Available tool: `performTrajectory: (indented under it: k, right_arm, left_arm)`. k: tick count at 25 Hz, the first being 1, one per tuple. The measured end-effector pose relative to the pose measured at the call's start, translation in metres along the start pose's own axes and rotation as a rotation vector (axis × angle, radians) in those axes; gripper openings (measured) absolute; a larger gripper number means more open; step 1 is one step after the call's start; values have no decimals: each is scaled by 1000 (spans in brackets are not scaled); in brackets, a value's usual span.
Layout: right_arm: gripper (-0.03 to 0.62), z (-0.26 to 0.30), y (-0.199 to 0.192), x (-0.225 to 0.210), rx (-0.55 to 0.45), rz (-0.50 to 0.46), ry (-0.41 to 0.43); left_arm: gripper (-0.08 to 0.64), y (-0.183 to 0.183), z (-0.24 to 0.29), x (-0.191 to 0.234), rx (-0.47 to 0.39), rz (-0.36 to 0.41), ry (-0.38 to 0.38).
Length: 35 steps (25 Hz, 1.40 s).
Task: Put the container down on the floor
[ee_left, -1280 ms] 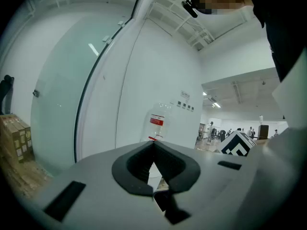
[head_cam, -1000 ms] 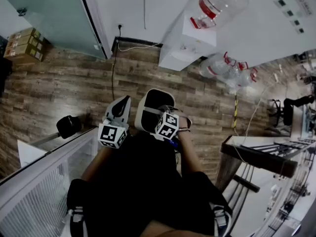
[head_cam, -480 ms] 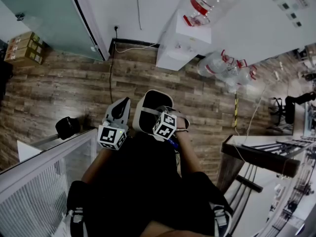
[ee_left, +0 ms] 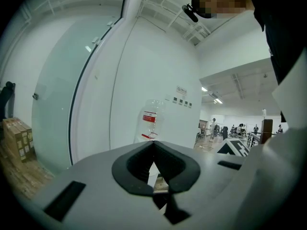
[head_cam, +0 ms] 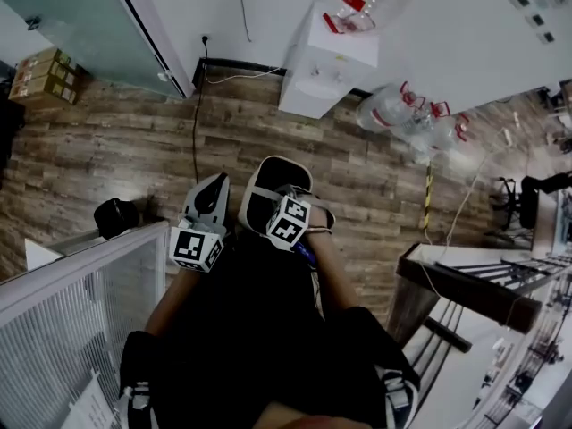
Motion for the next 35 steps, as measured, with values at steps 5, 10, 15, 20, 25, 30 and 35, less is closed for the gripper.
performTrajectory:
  k: [5, 10, 15, 20, 25, 30, 35]
  right_arm:
    - [32, 6, -13, -12, 17, 11, 18]
    - [32, 14, -8, -37, 28, 44, 25]
    - [32, 24, 7, -70, 38, 54, 28]
    - [32, 39, 38, -104, 42, 40, 20]
    - [32, 53, 73, -139, 63, 59, 32]
    - [32, 71, 115, -174, 62, 49, 8]
    - [32, 76, 143, -198, 50, 86, 7]
  left_arm:
    - [31, -1, 13, 2, 13, -8, 26]
    - [32, 0, 40, 17, 14, -22, 15]
    - [32, 3, 81, 47, 23, -44, 5]
    - [31, 13, 130, 89, 48, -53, -39]
    - [31, 24, 166, 135, 72, -75, -76]
    - [31, 25, 195, 190, 103, -121, -103]
    - [31, 26, 213, 230, 113, -123, -122]
Point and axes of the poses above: the fingertips, and each gripper's own axes: z forward along the fingers, x to its left, y out of its top, the point moved 10 cm from there along -z, backward along the fingers, and after that the axes turned 3 degrees about z, right-handed, at the moved point
